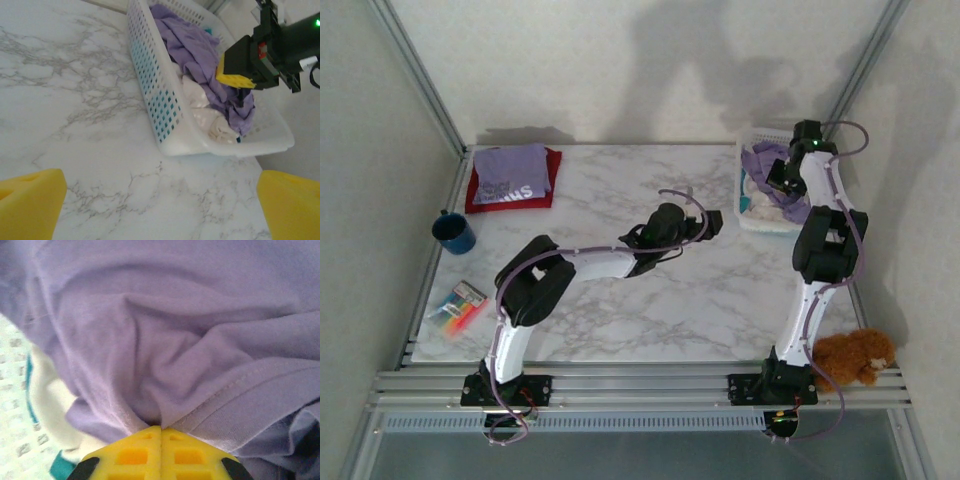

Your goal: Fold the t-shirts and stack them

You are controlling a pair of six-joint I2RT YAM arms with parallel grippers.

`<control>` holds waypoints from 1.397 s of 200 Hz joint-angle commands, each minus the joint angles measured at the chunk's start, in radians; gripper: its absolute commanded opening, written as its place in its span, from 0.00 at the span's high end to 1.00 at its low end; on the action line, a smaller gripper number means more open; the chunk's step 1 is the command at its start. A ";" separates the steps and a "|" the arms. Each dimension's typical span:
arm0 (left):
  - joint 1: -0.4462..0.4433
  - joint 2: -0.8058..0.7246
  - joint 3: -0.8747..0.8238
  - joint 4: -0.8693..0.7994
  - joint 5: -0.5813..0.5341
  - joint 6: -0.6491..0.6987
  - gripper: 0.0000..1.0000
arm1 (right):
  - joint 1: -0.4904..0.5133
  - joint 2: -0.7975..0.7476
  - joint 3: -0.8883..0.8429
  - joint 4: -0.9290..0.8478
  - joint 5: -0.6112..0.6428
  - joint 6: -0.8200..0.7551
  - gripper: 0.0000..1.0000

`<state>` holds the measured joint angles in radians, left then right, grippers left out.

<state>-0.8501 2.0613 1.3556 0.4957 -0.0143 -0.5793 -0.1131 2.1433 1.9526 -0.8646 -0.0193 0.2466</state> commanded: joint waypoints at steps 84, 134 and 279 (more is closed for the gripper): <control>0.125 -0.229 -0.116 -0.054 0.120 -0.075 0.03 | 0.163 -0.489 -0.054 -0.075 0.048 0.017 1.00; 0.248 -0.416 -0.290 -0.088 0.091 -0.080 0.03 | 0.396 -0.621 0.005 -0.102 -0.020 0.075 1.00; 0.399 -0.752 -0.690 -0.220 0.138 -0.083 0.08 | 0.674 -0.202 0.009 -0.024 -0.078 0.188 0.45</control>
<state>-0.4435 1.3090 0.6735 0.2924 0.0883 -0.6563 0.5758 2.0285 1.8683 -0.8406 -0.1471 0.4408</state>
